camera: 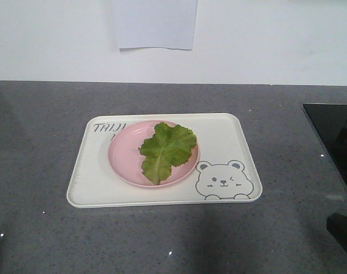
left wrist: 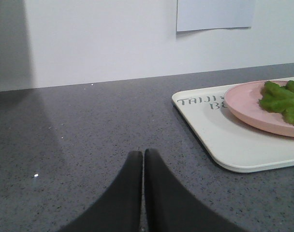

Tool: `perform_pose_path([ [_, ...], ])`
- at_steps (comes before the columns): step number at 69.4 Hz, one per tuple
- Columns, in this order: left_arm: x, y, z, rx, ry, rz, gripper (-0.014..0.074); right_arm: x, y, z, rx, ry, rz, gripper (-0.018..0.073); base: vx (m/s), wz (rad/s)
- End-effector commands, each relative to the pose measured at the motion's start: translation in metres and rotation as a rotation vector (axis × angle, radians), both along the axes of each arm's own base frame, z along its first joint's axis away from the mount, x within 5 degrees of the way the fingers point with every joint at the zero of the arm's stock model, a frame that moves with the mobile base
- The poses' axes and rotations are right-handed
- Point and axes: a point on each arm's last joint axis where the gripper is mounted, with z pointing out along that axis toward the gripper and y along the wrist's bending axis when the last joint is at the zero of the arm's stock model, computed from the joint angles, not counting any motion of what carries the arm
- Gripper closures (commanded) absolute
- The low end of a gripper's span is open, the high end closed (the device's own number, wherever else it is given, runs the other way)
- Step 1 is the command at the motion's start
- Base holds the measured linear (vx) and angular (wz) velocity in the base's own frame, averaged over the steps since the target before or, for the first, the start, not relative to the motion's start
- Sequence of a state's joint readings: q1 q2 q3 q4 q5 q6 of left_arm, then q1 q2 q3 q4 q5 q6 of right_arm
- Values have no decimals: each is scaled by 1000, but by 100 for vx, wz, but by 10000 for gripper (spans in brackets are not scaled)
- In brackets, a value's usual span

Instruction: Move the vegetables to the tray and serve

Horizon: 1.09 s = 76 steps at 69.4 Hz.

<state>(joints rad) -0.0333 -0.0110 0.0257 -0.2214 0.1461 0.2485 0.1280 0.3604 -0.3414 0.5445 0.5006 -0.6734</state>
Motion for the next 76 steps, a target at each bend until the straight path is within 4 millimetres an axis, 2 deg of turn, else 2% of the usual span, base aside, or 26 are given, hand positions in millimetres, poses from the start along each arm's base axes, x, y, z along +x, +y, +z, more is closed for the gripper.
perform_pose_path([
  [1, 0, 2, -1, -26, -62, 20, 602, 3, -1, 13, 22, -65, -23, 565, 0, 0],
  [30, 0, 3, -1, -102, -60, 35, 602, 3, -1, 13, 24, -63, -23, 565, 0, 0],
  [76, 0, 3, -1, -96, -60, 35, 602, 3, -1, 13, 23, -58, -20, 565, 0, 0],
])
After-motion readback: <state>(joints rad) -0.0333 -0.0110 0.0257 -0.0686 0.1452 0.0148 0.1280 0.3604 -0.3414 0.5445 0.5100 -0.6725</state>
